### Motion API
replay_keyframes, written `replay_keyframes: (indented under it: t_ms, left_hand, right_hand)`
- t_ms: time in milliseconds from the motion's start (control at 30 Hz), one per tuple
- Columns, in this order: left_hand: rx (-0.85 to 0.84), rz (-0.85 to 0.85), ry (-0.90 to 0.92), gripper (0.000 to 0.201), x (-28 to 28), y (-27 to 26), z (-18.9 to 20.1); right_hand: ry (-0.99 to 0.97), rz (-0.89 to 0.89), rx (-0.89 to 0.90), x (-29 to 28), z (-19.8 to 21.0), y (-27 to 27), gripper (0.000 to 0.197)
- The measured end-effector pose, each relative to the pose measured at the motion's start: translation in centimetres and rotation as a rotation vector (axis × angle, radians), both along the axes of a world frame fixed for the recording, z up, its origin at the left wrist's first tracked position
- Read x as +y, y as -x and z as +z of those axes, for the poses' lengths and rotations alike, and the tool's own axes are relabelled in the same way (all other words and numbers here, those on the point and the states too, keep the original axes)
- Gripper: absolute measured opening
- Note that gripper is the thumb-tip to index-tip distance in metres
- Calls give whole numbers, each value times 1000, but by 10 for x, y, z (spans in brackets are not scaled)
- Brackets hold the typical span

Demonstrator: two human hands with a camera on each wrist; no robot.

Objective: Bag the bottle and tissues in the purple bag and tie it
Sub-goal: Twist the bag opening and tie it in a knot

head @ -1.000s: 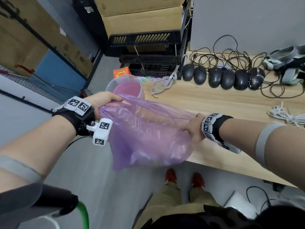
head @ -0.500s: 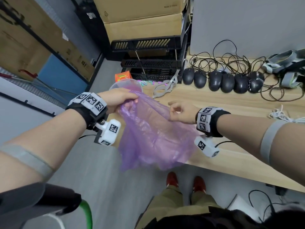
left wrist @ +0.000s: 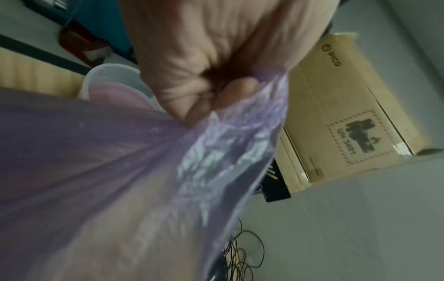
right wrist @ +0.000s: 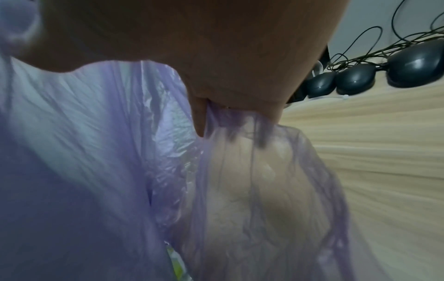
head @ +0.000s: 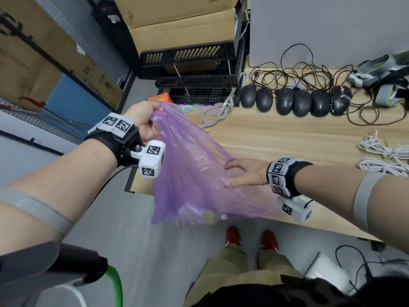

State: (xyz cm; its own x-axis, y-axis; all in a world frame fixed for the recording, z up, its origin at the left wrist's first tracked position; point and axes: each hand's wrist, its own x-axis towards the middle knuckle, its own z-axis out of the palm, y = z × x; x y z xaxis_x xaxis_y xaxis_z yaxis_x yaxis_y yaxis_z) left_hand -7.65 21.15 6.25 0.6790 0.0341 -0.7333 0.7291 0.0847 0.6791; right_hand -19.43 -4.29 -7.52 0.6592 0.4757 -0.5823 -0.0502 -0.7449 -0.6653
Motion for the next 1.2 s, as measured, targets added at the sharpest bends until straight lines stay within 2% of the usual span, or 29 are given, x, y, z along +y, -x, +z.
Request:
replay_keyframes:
  t_ms: [133,200,333,367,433,500,533,567,600,633,700,767,800,867,933,1000,1067,1200]
  left_hand:
    - [-19,133,14,22,4,-7,-13]
    - [-59,171,9,28,-1,-7,-15]
    - [-143,232,74,22,-14,-7,-16]
    - [-153,237,93,22,-17,-8,-17]
    - [-174,247,135,22,-23,-10,-19]
    - [-172,231,198,19,-28,-13,-19]
    - [-151,192,222,18,-30,-13,-18]
    - [-113,117,229,17,-32,-12,-17]
    - [-67,6,204,17,-35,-10,-15]
    - [-31,-136,129,17,-39,-7,-13]
    - [-44,-452,-147,16,-49,0,-13]
    - [-160,-676,-389,17,-59,8,-18]
    - [-222,-750,-440,18,-63,13,-22]
    - [-284,-876,-407,11,-71,22,-30]
    - [-287,-947,-336,9,-77,29,-34]
    - [-281,-976,-286,12,-80,31,-35]
    - [-292,-972,-238,18,-82,31,-31]
    - [-391,-909,-164,46,-71,30,-32]
  right_hand:
    - [-40,44,9,2,13,1,107]
    - [-39,91,22,5,18,5,105]
    - [-99,83,51,12,24,12,118]
    - [-124,94,36,14,24,13,111]
    - [-176,115,34,19,26,16,78]
    - [-92,125,-57,24,21,18,64]
    - [-7,134,-145,27,17,17,53]
    - [74,107,-228,30,14,13,33]
    - [113,39,-298,32,10,9,13]
    - [118,-71,-304,33,10,5,4]
    - [4,-364,-207,34,9,-7,13]
    - [-231,-716,-61,33,12,-18,21]
    - [-350,-847,-7,33,15,-22,33]
    - [-647,-995,136,35,28,-30,71]
    - [-922,-1001,317,35,38,-36,79]
    - [-1063,-885,423,32,43,-40,61]
    - [-1091,-784,517,30,45,-40,31]
    - [-1042,-819,621,24,45,-40,24]
